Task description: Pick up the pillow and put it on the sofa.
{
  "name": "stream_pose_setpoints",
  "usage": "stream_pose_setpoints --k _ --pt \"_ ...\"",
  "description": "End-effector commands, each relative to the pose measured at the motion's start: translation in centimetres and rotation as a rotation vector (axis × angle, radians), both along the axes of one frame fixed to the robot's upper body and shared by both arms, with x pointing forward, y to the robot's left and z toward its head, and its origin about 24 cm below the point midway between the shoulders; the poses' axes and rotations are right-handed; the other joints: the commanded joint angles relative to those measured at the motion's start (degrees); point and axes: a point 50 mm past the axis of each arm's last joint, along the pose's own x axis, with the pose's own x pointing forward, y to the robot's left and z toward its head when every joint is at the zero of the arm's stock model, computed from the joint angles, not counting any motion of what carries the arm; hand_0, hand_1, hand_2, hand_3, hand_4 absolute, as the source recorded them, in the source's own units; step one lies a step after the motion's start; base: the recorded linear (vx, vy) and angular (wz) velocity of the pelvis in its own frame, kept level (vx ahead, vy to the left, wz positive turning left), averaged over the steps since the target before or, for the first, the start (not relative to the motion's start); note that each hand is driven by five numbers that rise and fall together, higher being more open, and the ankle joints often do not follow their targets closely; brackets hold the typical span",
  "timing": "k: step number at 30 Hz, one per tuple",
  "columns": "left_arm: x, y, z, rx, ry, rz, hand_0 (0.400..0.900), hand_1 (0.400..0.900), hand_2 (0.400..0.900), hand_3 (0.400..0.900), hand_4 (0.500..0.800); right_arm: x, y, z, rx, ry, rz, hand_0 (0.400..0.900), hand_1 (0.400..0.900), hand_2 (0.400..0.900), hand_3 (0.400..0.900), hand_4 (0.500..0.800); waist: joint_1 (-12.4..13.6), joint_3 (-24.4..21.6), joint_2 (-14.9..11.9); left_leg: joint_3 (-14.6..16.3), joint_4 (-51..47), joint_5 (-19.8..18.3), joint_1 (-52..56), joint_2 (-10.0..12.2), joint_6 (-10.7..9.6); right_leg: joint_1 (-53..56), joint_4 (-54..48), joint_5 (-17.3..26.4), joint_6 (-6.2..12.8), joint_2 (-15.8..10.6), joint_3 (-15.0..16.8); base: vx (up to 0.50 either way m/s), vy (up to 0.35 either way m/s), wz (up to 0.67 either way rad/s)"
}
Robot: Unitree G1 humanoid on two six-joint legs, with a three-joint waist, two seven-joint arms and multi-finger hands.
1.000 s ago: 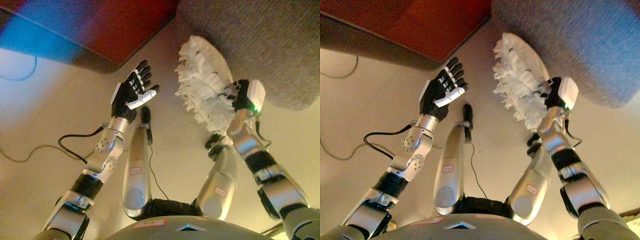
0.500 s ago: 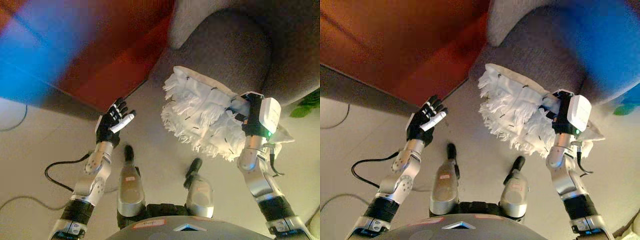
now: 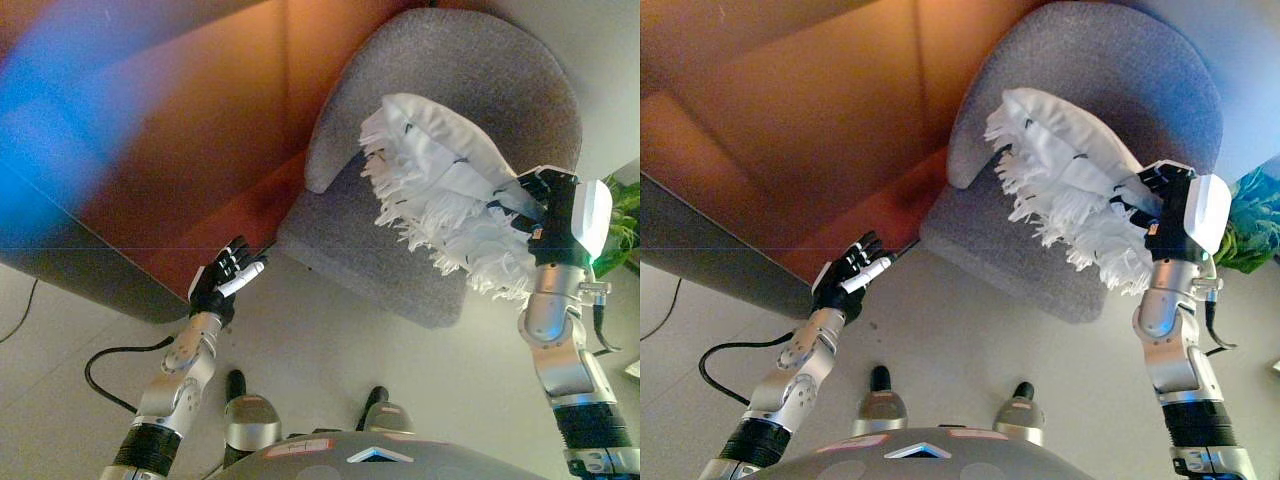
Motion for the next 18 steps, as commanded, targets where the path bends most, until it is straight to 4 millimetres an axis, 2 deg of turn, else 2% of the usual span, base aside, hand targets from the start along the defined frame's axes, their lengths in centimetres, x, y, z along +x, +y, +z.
stream_pose_setpoints --k 1,6,10,14,17,18 --pt "1.8 -0.6 3.0 -0.007 -0.176 -0.103 0.900 0.900 0.900 0.900 0.800 1.3 -0.6 8.8 -0.134 -0.360 0.060 0.400 0.400 0.400 0.400 0.500 1.05 -4.94 1.39 0.75 -1.61 -5.26 3.29 -2.27 5.72 0.36 -4.90 10.62 2.35 -0.13 -2.93 0.14 -0.045 0.18" --pt "1.2 -0.9 3.1 -0.003 -0.174 -0.186 0.900 0.900 0.900 0.900 0.800 2.6 -1.8 8.1 -0.148 -0.297 -0.014 0.400 0.400 0.400 0.400 0.500 3.51 -4.74 1.17 -0.35 -1.61 -5.13 3.40 -1.94 5.04 1.95 -5.47 9.44 2.20 0.05 -5.10 0.14 -0.063 0.22" --pt "0.7 -0.6 3.3 0.015 -0.154 -0.253 0.900 0.900 0.900 0.900 0.800 4.7 -3.5 7.1 -0.177 -0.216 -0.146 0.400 0.400 0.400 0.400 0.500 6.71 -4.21 1.19 -1.84 -1.61 -4.72 3.26 -1.29 4.16 3.32 -5.91 7.91 1.77 0.63 -7.43 0.14 -0.096 0.29" --pt "0.9 -0.3 4.0 0.040 -0.150 -0.310 0.900 0.900 0.900 0.900 0.800 7.5 -6.0 7.7 -0.133 -0.121 -0.311 0.400 0.400 0.400 0.400 0.500 9.95 -3.32 1.20 -3.29 -1.61 -3.69 2.23 -0.79 3.22 3.78 -5.93 7.54 1.51 0.91 -9.76 0.07 -0.116 0.31" --pt "1.3 -0.1 4.7 0.055 -0.154 -0.344 0.900 0.900 0.900 0.900 0.800 8.4 -7.6 8.2 -0.124 -0.075 -0.413 0.400 0.400 0.400 0.400 0.500 11.96 -2.39 1.28 -4.48 -1.61 -3.14 1.15 -0.69 2.78 3.80 -5.93 7.70 1.51 0.88 -11.33 0.04 -0.129 0.26" --pt "1.3 -0.1 4.9 0.061 -0.155 -0.358 0.900 0.900 0.900 0.900 0.800 8.7 -8.0 8.7 -0.129 -0.061 -0.442 0.400 0.400 0.400 0.400 0.500 12.73 -2.35 1.53 -5.44 -1.61 -3.95 1.18 -0.24 2.29 4.08 -5.83 6.84 2.04 1.36 -10.78 0.05 -0.135 0.18"
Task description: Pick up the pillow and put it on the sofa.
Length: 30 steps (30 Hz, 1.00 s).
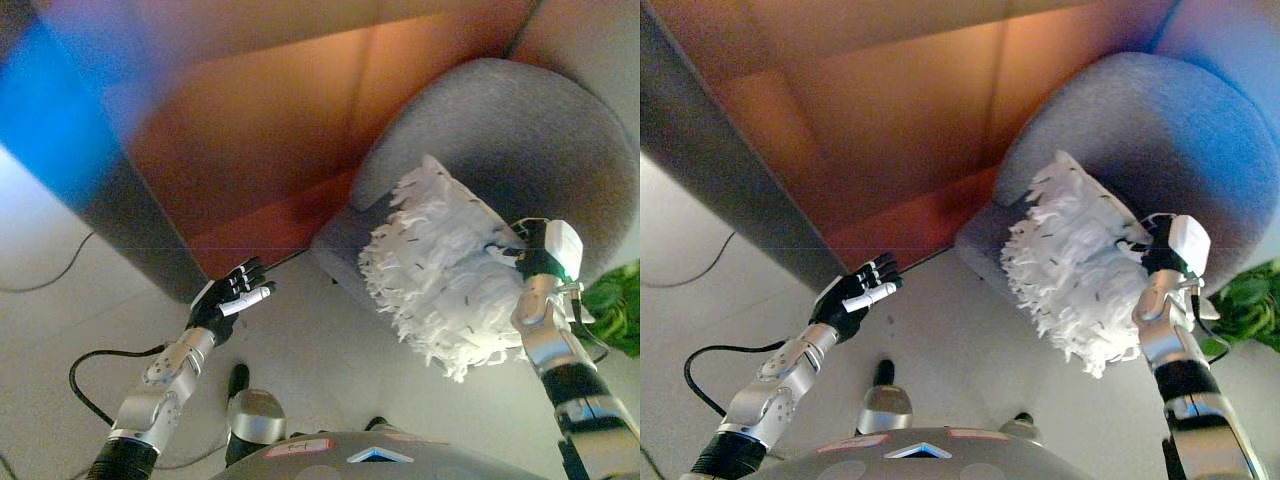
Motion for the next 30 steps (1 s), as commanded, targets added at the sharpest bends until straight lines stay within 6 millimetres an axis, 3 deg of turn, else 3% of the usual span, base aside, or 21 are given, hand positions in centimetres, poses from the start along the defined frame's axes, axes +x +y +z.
stream_pose_setpoints --k 1,4,5,6,7,13,25,30 --pt "3.0 -1.9 5.2 -0.017 -0.244 -0.159 0.900 0.900 0.900 0.900 0.800 5.6 -3.3 16.3 -0.304 -0.457 -0.098 0.400 0.400 0.400 0.400 0.500 4.91 -0.72 1.54 1.51 -0.45 -6.10 2.84 -0.42 2.82 -2.05 -1.04 5.84 1.65 -0.33 -2.62 0.04 -0.137 0.15" --pt "3.3 -1.9 5.5 -0.013 -0.252 -0.181 0.900 0.900 0.900 0.900 0.800 5.9 -4.5 17.4 -0.287 -0.418 -0.185 0.400 0.400 0.400 0.400 0.500 6.41 0.00 2.19 0.45 -0.45 -5.62 1.47 -0.26 2.58 -2.66 -1.07 5.80 1.69 -0.23 -3.28 -0.03 -0.111 0.11" --pt "3.3 -1.9 5.6 -0.012 -0.255 -0.185 0.900 0.900 0.900 0.900 0.800 5.9 -4.9 17.5 -0.270 -0.408 -0.225 0.647 0.647 0.647 0.647 0.648 6.73 0.17 2.30 0.14 -0.45 -5.52 1.04 -0.24 2.56 -2.97 -1.10 5.81 1.70 -0.23 -3.34 -0.06 -0.104 0.08" --pt "3.5 -1.9 5.8 -0.011 -0.262 -0.193 0.900 0.900 0.900 0.900 0.800 5.9 -5.3 17.7 -0.246 -0.374 -0.261 0.647 0.647 0.647 0.647 0.648 7.07 0.42 2.43 -0.19 -0.45 -5.44 0.46 -0.16 2.51 -3.38 -1.10 5.78 1.68 -0.23 -3.33 -0.08 -0.099 0.05" --pt "3.7 -1.9 6.0 -0.008 -0.271 -0.200 0.900 0.900 0.900 0.900 0.800 6.0 -5.5 18.0 -0.233 -0.372 -0.286 0.900 0.900 0.900 0.900 0.800 7.28 0.77 2.60 -0.37 -0.45 -5.31 -0.05 -0.04 2.47 -3.75 -1.10 5.77 1.65 -0.21 -3.36 -0.11 -0.093 0.02" --pt "3.9 -2.4 6.2 -0.014 -0.304 -0.198 0.900 0.900 0.900 0.900 0.800 6.5 -5.4 20.8 -0.252 -0.471 -0.296 0.900 0.900 0.900 0.900 0.800 7.10 1.30 3.80 -0.41 -0.45 -4.65 -0.51 0.49 2.37 -3.82 -1.17 5.06 1.57 -0.04 -3.15 -0.05 0.015 -0.05" --pt "3.7 -3.5 5.5 -0.051 -0.306 -0.169 0.900 0.900 0.900 0.900 0.800 6.7 -2.7 19.5 -0.219 -0.599 -0.083 0.900 0.900 0.900 0.900 0.800 2.53 -1.95 4.18 4.68 -0.45 -6.15 7.18 0.10 3.54 -0.47 -0.96 6.21 1.15 -2.27 -2.56 0.02 0.083 -0.15" --pt "4.4 -3.6 5.6 -0.043 -0.349 -0.115 0.900 0.900 0.900 0.900 0.800 6.2 1.1 18.1 -0.063 -0.740 0.104 0.900 0.900 0.900 0.900 0.800 -1.14 -2.44 4.43 7.24 -0.20 -6.55 9.00 -0.05 4.36 -0.79 -0.41 7.05 0.95 -2.50 -0.23 -0.10 0.064 -0.26"
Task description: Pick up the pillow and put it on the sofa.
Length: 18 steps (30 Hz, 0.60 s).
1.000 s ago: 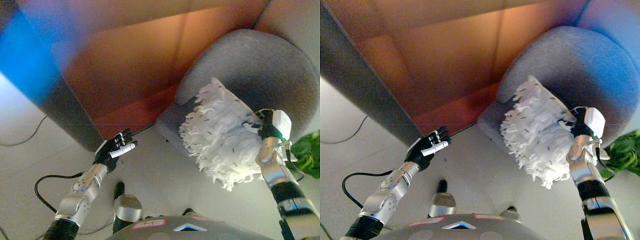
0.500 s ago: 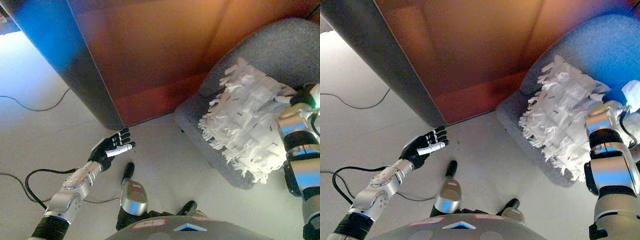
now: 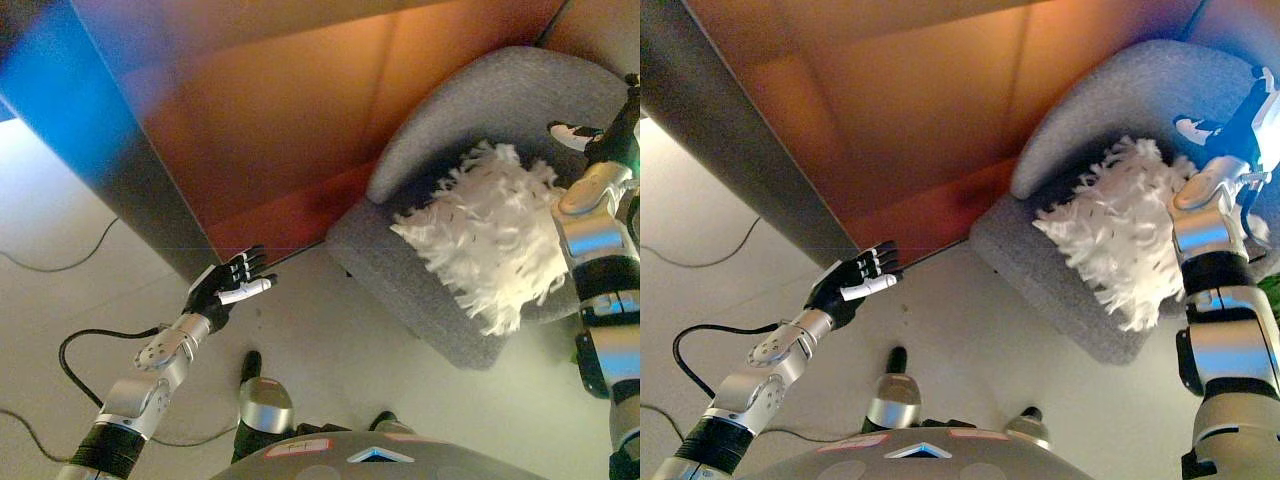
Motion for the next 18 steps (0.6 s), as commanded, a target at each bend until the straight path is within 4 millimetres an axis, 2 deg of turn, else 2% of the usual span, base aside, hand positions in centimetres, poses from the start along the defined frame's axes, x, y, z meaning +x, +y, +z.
stream_pose_setpoints --k 1,3,6,9,11,14,18 --pt "2.8 -2.9 4.0 -0.082 -0.280 -0.042 0.900 0.900 0.900 0.900 0.800 -1.0 1.5 4.1 -0.109 -0.241 0.120 0.900 0.900 0.900 0.900 0.800 -1.03 -6.35 0.83 4.87 -0.06 -6.58 5.53 -0.62 4.14 -3.49 0.62 6.13 1.79 -2.86 -0.23 -0.09 0.033 -0.27" --pt "2.9 -2.8 3.8 -0.066 -0.295 -0.006 0.900 0.900 0.900 0.900 0.800 -2.3 3.2 1.8 -0.043 -0.240 0.209 0.900 0.900 0.900 0.900 0.800 -3.00 -6.31 0.71 5.51 0.07 -6.91 5.94 -0.87 4.54 -4.03 0.84 7.01 1.93 -3.03 1.38 -0.09 0.025 -0.30" --pt "2.9 -2.3 3.4 -0.041 -0.306 0.039 0.900 0.900 0.900 0.900 0.800 -5.5 4.2 -2.9 0.142 -0.182 0.309 0.900 0.900 0.900 0.900 0.800 -6.16 -6.43 0.59 6.87 0.35 -7.51 6.60 -1.32 5.04 -5.33 1.53 8.03 2.32 -3.39 4.02 -0.10 0.011 -0.34" --pt "3.0 -1.6 3.2 -0.010 -0.318 0.086 0.900 0.900 0.900 0.900 0.800 -7.7 5.2 -7.4 0.309 -0.059 0.345 0.900 0.900 0.900 0.900 0.800 -9.12 -6.46 0.55 8.57 0.62 -7.92 7.30 -1.56 5.22 -6.37 1.92 8.39 2.47 -3.48 6.04 -0.09 0.000 -0.34" --pt "2.7 -0.8 3.0 -0.007 -0.309 0.127 0.900 0.900 0.900 0.900 0.800 -10.0 6.2 -11.2 0.462 0.086 0.378 0.900 0.900 0.900 0.900 0.800 -11.26 -6.66 0.68 9.86 0.66 -8.09 7.56 -1.90 5.38 -6.99 1.78 8.30 2.46 -3.34 7.51 -0.09 0.026 -0.34" --pt "1.8 -0.1 2.3 -0.003 -0.283 0.159 0.900 0.900 0.900 0.900 0.800 -12.6 7.2 -14.5 0.590 0.248 0.414 0.900 0.900 0.900 0.900 0.800 -13.26 -7.11 0.73 11.22 0.46 -8.35 7.85 -2.37 5.52 -7.74 1.76 8.32 2.48 -3.16 8.95 -0.07 0.025 -0.24" --pt "1.1 0.2 1.8 -0.011 -0.251 0.167 0.900 0.900 0.900 0.900 0.800 -14.4 8.5 -16.2 0.707 0.355 0.468 0.900 0.900 0.900 0.900 0.800 -14.61 -7.51 0.73 12.08 0.09 -8.58 7.84 -3.07 5.74 -8.42 1.77 8.37 2.50 -3.14 9.64 -0.06 0.020 -0.15"
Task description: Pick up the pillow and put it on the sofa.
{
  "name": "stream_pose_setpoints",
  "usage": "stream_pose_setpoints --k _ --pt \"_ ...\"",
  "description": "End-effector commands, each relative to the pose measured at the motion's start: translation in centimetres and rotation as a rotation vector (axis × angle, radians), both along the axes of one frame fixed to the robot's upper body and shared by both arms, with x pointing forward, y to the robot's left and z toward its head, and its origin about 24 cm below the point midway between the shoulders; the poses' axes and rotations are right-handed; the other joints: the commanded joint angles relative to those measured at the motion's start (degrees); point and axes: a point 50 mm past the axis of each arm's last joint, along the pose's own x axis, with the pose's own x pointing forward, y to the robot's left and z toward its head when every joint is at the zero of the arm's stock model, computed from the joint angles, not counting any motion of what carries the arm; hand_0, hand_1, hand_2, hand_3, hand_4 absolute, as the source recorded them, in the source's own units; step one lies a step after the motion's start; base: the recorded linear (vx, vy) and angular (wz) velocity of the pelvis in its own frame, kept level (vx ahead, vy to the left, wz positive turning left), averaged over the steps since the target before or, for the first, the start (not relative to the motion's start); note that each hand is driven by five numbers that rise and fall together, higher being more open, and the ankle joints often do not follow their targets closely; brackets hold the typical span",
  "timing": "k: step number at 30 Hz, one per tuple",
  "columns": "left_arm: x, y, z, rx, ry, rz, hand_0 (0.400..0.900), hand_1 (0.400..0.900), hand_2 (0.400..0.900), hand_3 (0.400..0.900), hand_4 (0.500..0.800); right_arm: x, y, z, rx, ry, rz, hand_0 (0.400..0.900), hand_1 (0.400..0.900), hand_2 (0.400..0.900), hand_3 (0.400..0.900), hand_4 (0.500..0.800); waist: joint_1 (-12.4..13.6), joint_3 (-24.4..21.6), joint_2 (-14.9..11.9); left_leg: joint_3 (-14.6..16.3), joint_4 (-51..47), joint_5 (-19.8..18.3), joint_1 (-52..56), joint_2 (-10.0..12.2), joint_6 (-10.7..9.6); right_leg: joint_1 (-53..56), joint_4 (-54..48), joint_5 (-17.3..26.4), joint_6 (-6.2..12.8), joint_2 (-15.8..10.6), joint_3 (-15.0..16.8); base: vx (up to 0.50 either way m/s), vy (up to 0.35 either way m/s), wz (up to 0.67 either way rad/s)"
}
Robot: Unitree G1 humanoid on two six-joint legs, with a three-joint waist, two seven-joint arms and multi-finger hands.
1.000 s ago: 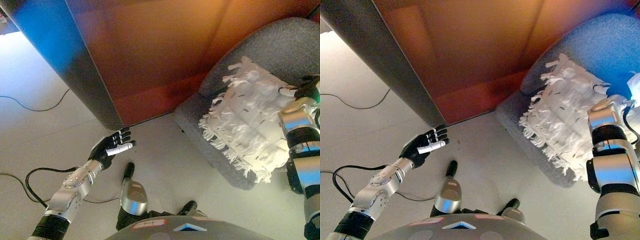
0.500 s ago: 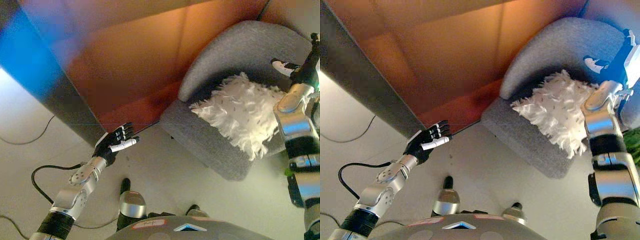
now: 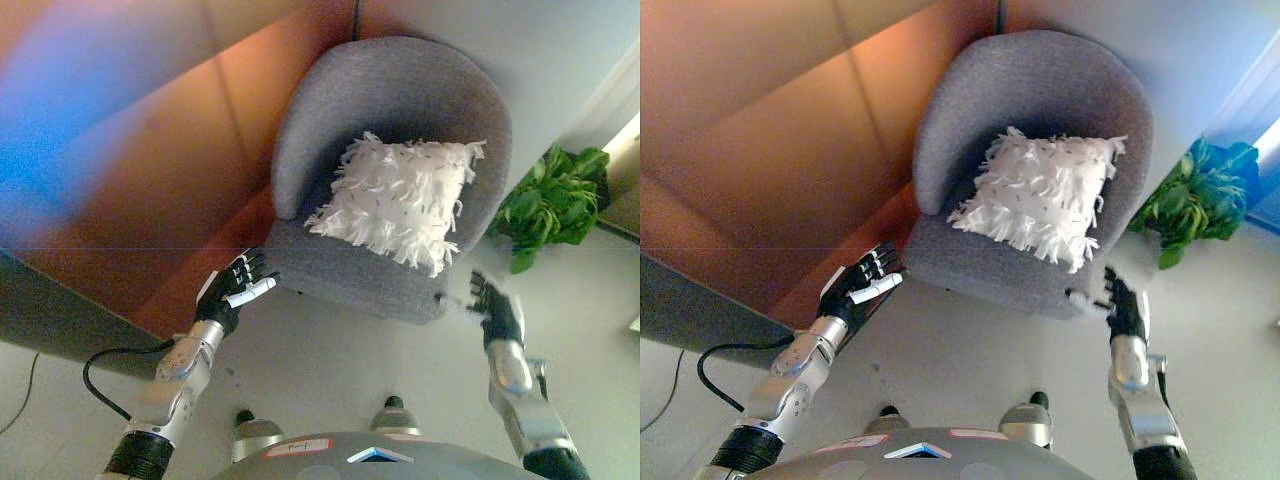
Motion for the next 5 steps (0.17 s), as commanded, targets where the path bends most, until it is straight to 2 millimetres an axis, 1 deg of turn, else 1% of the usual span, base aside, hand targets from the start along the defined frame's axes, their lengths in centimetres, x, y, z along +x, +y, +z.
stream_pose_setpoints --k 1,3,5 --pt "2.1 1.5 3.6 0.046 -0.222 0.024 0.900 0.900 0.900 0.900 0.800 4.4 1.6 4.3 0.094 -0.265 0.087 0.900 0.900 0.900 0.900 0.800 0.76 -1.43 -0.52 0.86 0.65 -6.45 3.87 -3.40 5.67 -2.61 0.50 7.91 2.32 -2.64 -1.95 -0.05 0.024 -0.13" --pt "1.9 1.3 3.4 0.034 -0.215 0.020 0.900 0.900 0.900 0.900 0.800 4.1 2.4 3.5 0.169 -0.236 0.060 0.900 0.900 0.900 0.900 0.800 0.45 -1.66 -0.48 1.12 0.40 -6.65 4.00 -3.79 5.72 -2.67 0.18 7.83 2.28 -2.64 -1.87 -0.05 0.037 -0.13" --pt "1.8 1.2 3.4 0.029 -0.217 0.014 0.900 0.900 0.900 0.900 0.800 3.8 2.7 3.2 0.176 -0.227 0.070 0.900 0.900 0.900 0.900 0.800 0.29 -1.84 -0.30 1.30 0.27 -6.77 3.93 -3.99 5.80 -2.81 0.04 7.75 2.27 -2.61 -1.90 -0.04 0.045 -0.09"
